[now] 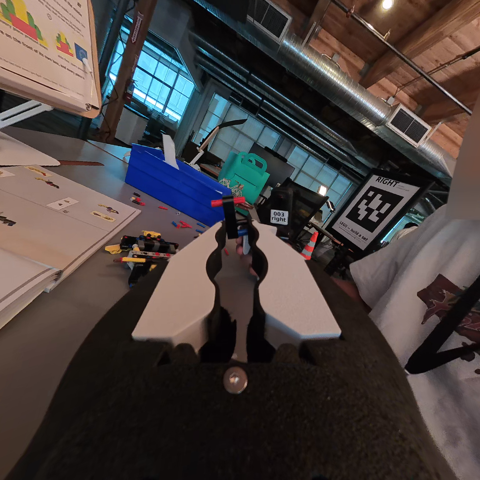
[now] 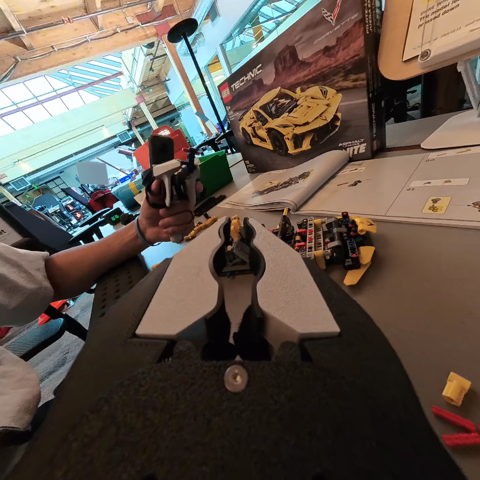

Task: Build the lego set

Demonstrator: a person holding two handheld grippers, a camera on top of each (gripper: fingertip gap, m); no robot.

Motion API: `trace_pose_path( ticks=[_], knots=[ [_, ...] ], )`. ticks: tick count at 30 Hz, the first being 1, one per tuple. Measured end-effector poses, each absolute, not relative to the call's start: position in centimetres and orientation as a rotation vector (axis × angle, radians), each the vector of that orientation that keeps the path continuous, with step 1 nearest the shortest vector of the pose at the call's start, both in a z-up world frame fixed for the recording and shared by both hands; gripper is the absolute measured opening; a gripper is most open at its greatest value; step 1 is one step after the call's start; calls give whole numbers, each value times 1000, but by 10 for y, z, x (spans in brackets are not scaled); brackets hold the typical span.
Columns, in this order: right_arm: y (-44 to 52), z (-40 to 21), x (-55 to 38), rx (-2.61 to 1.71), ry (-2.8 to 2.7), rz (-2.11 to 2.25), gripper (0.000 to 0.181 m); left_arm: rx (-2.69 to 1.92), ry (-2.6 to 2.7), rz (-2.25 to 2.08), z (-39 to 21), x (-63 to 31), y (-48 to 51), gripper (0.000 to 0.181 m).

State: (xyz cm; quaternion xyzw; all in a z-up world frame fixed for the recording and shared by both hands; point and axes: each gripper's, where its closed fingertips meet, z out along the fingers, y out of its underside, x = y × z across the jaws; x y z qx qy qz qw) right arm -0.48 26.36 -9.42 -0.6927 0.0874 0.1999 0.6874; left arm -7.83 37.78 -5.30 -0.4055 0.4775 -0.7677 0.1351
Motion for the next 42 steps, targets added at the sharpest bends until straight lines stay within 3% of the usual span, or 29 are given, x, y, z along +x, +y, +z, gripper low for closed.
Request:
trace_pose_path(
  ticks=[7,12,16,23,25,31,42],
  knots=[
    [267,-98,13,-1560,265,401,9,-1241,1444,-2146,-49,-42,362,17],
    [261,-92,22,-1507,310,419,9,-1475,1392,-1879,-50,29,407,17],
    [257,-89,27,-1498,302,386,10,-1475,1274,-1971,-60,37,419,17],
    [223,-121,121,-1650,619,-258,8,-1455,1442,-1672,-88,21,431,17],
    [222,-125,124,-1670,637,-265,15,-1434,1415,-1629,-87,22,436,17],
    [230,-128,116,-1680,610,-170,15,-1488,1463,-1579,-111,28,436,17],
    [238,-129,105,-1688,560,-92,12,-1466,1442,-1694,-102,27,423,17]
  ],
)
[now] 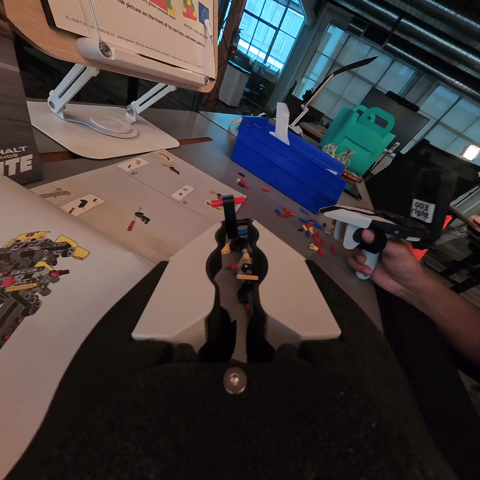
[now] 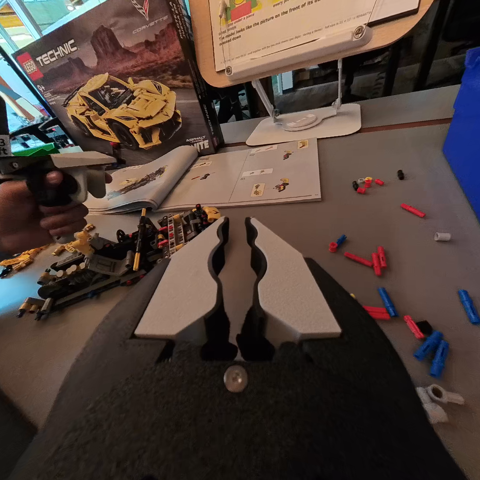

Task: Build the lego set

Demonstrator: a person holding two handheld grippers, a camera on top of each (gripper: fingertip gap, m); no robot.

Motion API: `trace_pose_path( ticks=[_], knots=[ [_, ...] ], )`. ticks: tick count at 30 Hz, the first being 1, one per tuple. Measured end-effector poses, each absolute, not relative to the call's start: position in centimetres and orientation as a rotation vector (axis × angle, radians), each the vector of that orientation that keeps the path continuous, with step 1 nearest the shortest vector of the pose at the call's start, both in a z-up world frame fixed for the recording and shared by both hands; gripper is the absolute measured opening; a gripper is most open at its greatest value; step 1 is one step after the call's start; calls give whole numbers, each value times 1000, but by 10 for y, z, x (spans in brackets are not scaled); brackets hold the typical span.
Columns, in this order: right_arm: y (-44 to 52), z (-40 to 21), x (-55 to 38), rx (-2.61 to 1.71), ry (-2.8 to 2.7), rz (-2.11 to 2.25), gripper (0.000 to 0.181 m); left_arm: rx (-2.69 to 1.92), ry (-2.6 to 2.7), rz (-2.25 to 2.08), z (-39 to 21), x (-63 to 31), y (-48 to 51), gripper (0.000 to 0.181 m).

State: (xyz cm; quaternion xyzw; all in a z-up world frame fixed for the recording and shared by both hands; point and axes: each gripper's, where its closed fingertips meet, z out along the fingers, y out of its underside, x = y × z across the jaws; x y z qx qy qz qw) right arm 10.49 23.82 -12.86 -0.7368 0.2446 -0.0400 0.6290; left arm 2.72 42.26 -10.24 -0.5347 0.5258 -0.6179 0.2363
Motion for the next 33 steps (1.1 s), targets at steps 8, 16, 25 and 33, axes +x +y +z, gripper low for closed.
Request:
trace_pose_path(
  ticks=[8,16,25,33],
  knots=[
    [239,-127,103,-1683,548,-86,10,-1436,1460,-1626,-104,27,425,17],
    [240,-126,102,-1673,550,-56,8,-1479,1358,-1794,-93,25,430,17],
    [241,-127,101,-1669,550,-34,7,-1479,1355,-1844,-91,24,427,17],
    [242,-127,100,-1671,548,-22,6,-1477,1368,-1853,-92,24,423,17]
  ],
)
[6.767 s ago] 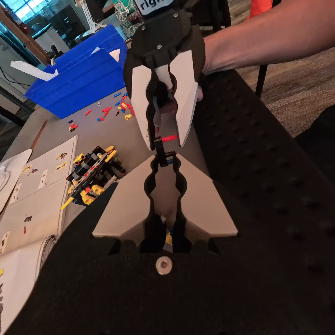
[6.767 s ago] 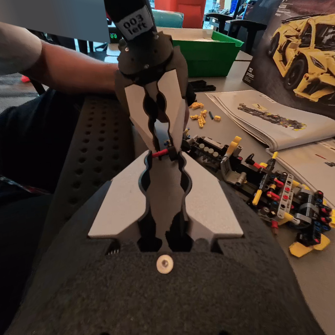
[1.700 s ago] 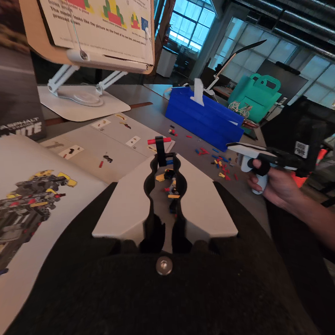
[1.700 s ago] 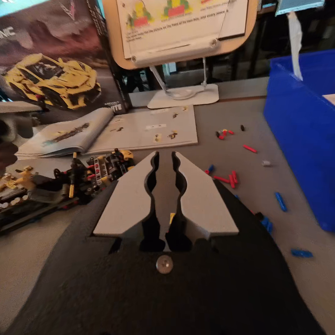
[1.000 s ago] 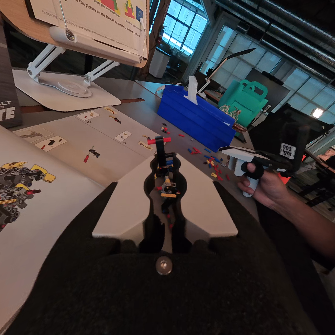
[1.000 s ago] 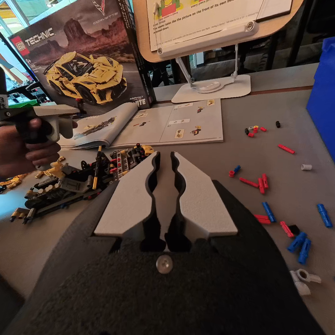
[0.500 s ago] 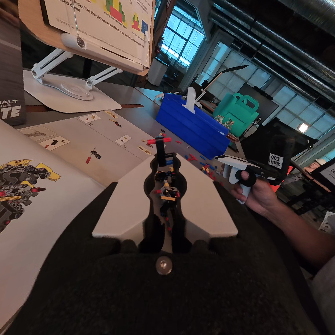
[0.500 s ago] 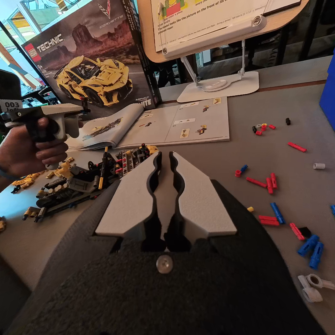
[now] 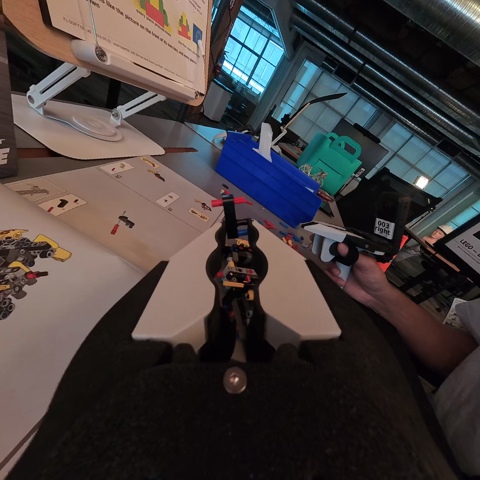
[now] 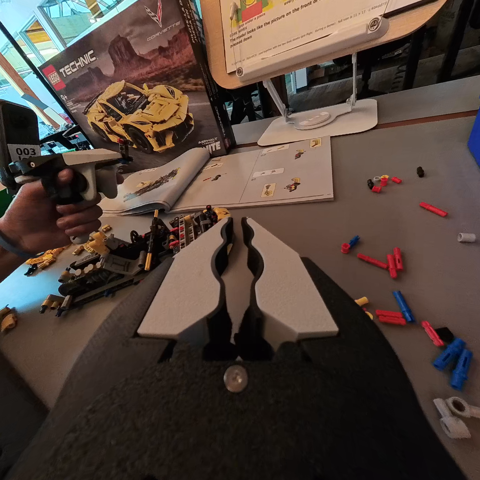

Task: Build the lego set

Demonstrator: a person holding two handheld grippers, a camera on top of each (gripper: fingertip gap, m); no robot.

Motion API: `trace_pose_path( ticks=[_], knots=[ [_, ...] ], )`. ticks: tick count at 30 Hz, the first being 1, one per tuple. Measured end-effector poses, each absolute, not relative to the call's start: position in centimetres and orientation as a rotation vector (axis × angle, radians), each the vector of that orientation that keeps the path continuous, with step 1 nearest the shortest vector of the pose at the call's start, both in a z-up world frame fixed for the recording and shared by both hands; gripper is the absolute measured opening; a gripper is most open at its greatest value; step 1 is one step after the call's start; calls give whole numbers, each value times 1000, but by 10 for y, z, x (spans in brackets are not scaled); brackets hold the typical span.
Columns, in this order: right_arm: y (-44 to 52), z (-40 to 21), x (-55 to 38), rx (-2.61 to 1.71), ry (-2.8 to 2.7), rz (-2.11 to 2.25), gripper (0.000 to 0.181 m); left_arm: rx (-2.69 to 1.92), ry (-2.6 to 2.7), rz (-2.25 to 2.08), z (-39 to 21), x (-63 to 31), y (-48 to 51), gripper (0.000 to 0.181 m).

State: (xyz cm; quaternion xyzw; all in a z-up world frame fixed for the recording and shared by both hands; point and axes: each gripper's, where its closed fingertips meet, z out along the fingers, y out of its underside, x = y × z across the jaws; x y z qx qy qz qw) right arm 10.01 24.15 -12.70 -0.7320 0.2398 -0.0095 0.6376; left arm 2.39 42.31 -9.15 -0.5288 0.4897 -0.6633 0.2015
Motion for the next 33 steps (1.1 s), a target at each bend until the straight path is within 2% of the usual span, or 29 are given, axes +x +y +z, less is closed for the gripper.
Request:
trace_pose_path(
  ticks=[33],
  knots=[
    [242,-126,98,-1666,541,-10,4,-1474,1363,-1842,-92,25,420,16]
  ],
)
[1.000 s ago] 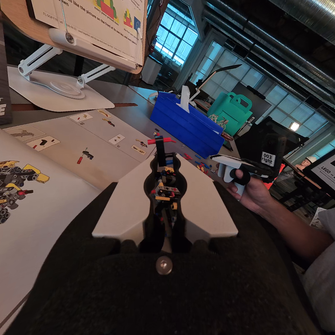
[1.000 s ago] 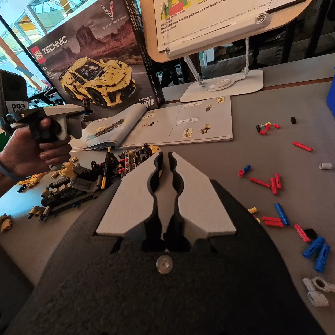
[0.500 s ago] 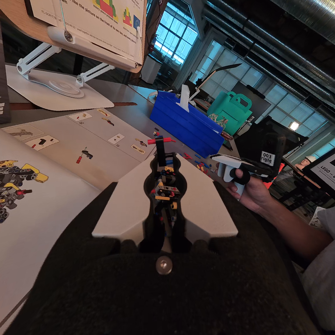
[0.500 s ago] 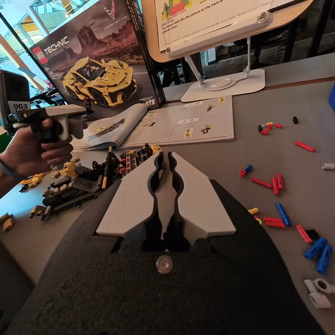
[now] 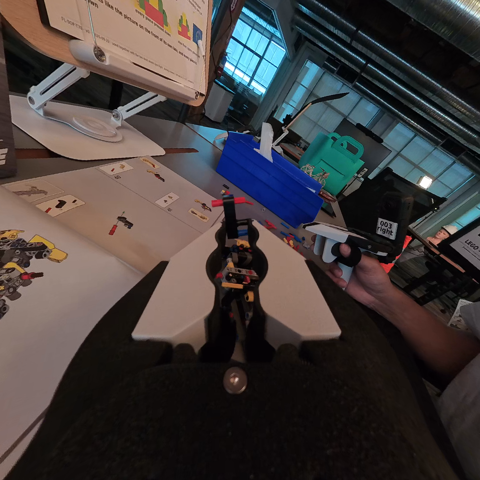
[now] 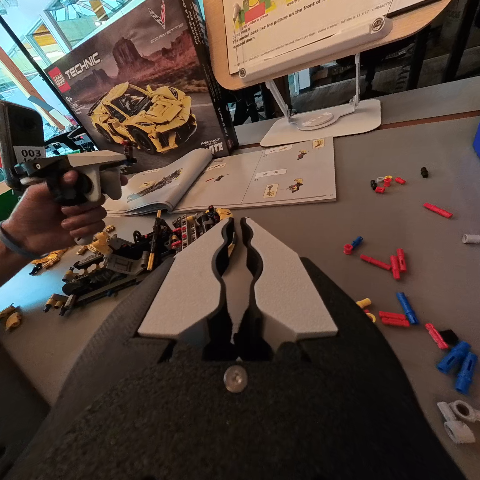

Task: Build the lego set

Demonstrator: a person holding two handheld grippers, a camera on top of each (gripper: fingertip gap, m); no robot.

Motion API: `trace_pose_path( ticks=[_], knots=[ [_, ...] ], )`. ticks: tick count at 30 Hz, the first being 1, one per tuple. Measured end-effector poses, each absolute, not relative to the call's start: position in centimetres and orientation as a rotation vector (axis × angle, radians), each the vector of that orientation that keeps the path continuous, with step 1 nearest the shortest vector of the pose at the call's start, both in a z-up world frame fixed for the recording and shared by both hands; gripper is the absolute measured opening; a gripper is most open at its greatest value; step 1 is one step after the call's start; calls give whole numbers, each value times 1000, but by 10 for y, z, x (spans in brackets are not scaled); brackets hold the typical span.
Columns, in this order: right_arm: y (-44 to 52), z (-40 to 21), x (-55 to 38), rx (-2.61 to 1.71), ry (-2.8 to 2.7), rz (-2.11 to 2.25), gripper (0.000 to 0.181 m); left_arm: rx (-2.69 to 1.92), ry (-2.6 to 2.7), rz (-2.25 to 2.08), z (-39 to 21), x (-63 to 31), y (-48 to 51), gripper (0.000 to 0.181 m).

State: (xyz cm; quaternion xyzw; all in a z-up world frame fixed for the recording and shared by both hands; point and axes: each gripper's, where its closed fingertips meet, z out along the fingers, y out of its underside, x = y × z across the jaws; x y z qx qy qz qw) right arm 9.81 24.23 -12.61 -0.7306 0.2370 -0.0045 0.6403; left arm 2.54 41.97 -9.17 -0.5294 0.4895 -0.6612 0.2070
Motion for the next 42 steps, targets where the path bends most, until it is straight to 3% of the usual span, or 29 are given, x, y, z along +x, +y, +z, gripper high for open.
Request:
trace_pose_path(
  ticks=[7,15,25,42],
  knots=[
    [268,-96,62,-1655,252,-177,15,-1218,1551,-1259,-97,31,392,17],
    [310,-77,22,-1634,85,-290,13,-717,1690,-692,-99,26,337,17],
    [309,-89,20,-1679,64,-313,3,-561,1729,-555,-105,23,314,17],
    [313,-107,24,-1785,36,-412,6,-562,1774,-514,-117,26,315,16]
  ],
)
